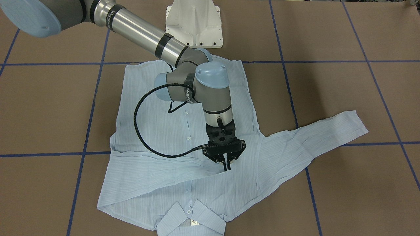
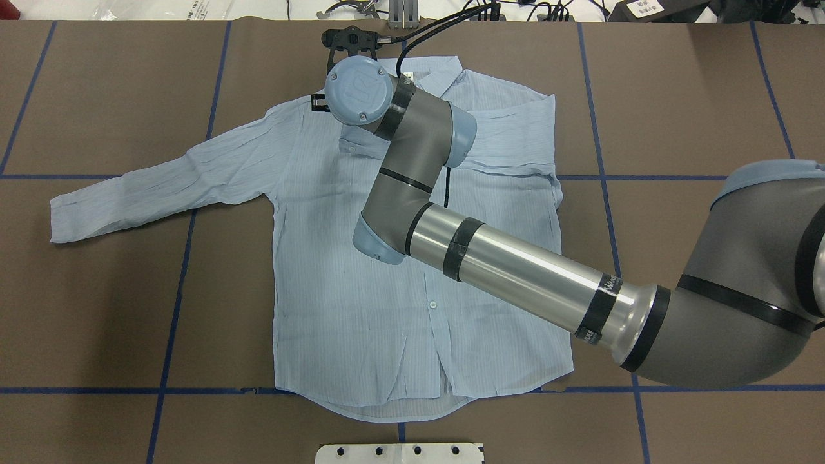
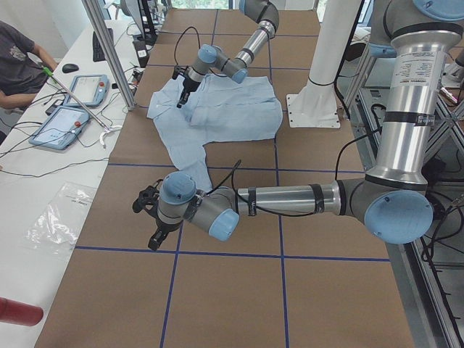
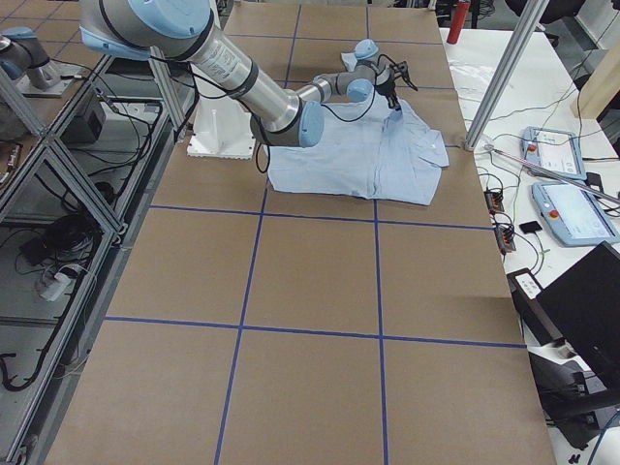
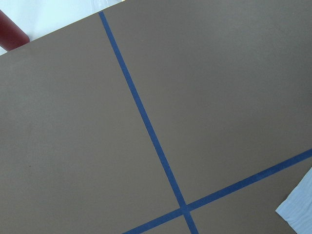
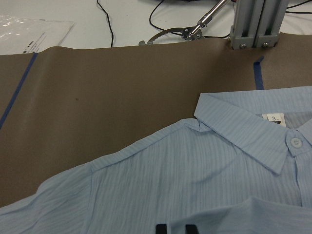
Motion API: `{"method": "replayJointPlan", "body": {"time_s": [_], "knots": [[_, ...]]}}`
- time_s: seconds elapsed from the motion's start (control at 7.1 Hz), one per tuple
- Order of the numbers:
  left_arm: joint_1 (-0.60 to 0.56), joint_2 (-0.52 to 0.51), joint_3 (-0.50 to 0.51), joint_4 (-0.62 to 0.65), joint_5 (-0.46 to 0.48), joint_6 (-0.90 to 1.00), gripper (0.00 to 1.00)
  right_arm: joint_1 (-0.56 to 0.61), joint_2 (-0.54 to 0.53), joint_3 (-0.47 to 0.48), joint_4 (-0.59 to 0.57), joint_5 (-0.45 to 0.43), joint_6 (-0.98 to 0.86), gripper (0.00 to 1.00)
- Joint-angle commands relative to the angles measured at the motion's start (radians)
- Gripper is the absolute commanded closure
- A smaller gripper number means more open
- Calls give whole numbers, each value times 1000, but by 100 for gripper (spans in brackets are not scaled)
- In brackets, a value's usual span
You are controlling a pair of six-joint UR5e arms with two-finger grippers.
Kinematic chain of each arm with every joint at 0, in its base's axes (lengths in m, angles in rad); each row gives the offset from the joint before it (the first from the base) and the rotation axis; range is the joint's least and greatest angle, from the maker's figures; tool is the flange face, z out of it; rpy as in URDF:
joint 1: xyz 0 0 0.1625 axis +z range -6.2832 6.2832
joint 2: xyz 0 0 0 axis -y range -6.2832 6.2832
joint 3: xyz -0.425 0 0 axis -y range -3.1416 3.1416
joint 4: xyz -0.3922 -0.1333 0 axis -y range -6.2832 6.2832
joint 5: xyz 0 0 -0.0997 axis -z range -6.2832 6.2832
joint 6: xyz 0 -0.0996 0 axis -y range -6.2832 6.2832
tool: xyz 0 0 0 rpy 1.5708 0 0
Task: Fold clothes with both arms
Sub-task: 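Lift the sleeve and carry it across the shirt toward the collar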
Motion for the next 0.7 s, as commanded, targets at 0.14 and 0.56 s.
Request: {"method": "replayJointPlan", "body": {"time_s": [0.14, 0.56], "knots": [[0, 1, 2, -8, 0, -2, 0, 0, 28, -72, 96, 2, -5, 0], [53, -5, 2, -151, 3, -350, 0, 41, -60, 142, -73, 122, -5, 0]]}}
